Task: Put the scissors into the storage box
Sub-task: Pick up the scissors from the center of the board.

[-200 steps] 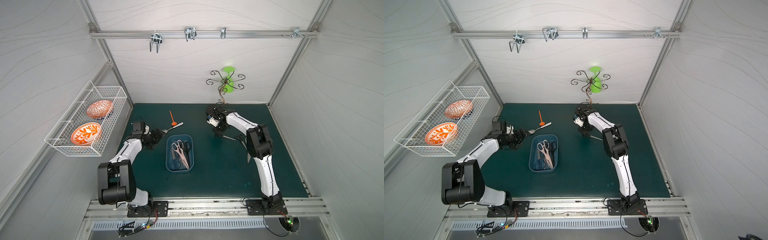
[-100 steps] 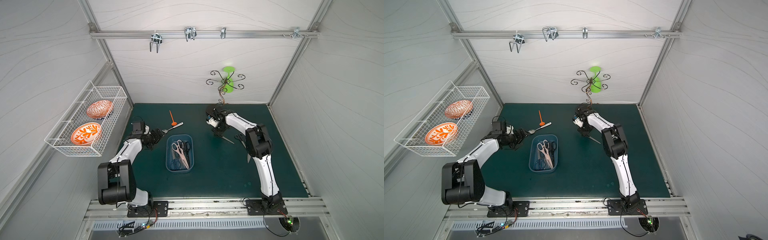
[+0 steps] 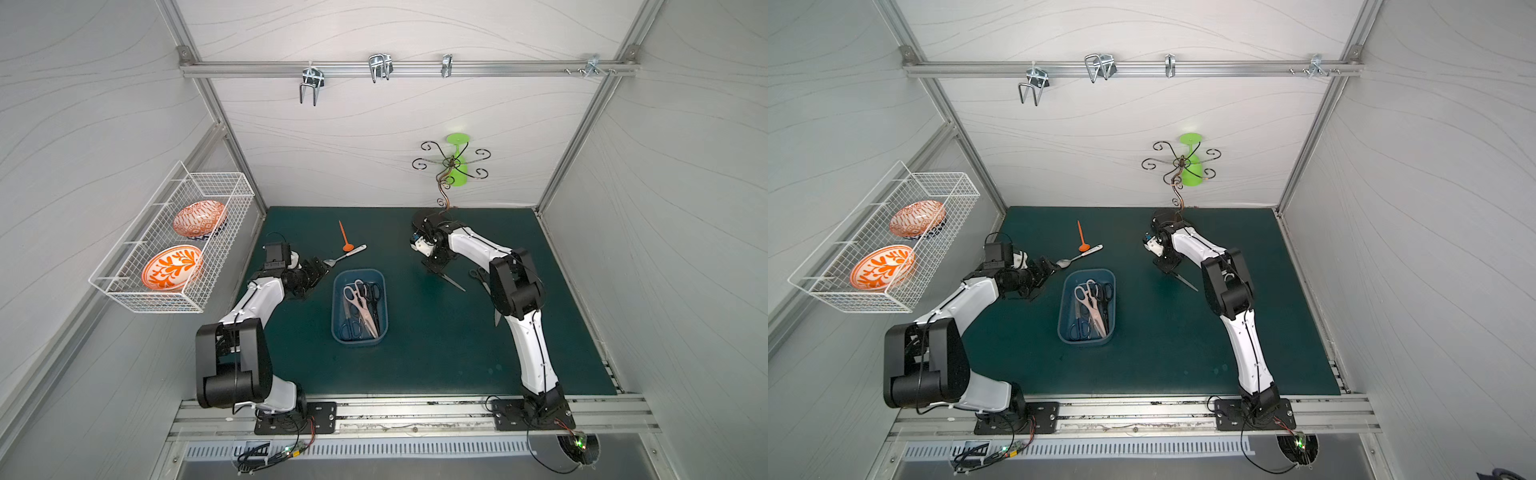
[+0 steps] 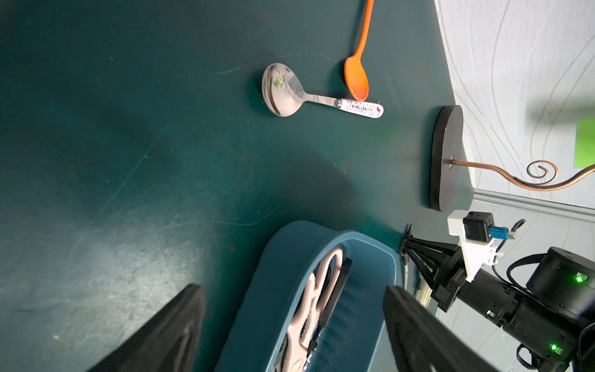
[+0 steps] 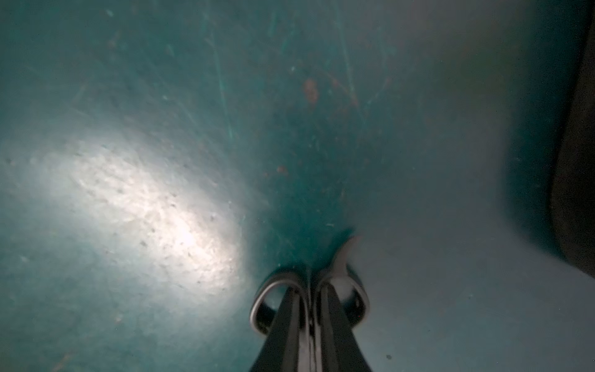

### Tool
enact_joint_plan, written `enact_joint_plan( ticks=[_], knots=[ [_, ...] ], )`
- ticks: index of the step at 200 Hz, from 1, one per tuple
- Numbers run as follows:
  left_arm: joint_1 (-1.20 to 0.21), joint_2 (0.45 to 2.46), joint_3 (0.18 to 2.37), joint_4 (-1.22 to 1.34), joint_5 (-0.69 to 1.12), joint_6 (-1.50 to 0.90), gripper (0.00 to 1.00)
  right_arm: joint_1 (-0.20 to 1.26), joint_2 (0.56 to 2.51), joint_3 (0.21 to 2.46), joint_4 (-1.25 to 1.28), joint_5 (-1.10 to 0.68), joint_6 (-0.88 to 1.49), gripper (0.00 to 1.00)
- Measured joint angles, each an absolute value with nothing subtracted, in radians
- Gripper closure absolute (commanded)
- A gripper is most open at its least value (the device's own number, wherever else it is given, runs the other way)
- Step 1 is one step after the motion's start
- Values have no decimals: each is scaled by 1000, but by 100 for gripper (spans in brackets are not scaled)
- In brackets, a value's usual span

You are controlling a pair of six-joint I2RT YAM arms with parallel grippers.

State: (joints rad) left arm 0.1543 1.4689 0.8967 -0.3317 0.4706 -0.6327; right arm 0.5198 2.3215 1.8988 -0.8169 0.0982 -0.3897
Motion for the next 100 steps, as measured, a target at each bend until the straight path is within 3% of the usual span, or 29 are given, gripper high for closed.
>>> enact_joint_plan(
  ticks=[9,100],
  knots=[
    [154,1469,897,-332,470,-633,9,522,2321,1899,-816,102,-390,100],
    [154,1469,897,-332,470,-633,9,530,2324,1955,-863,65,-277,100]
  ],
)
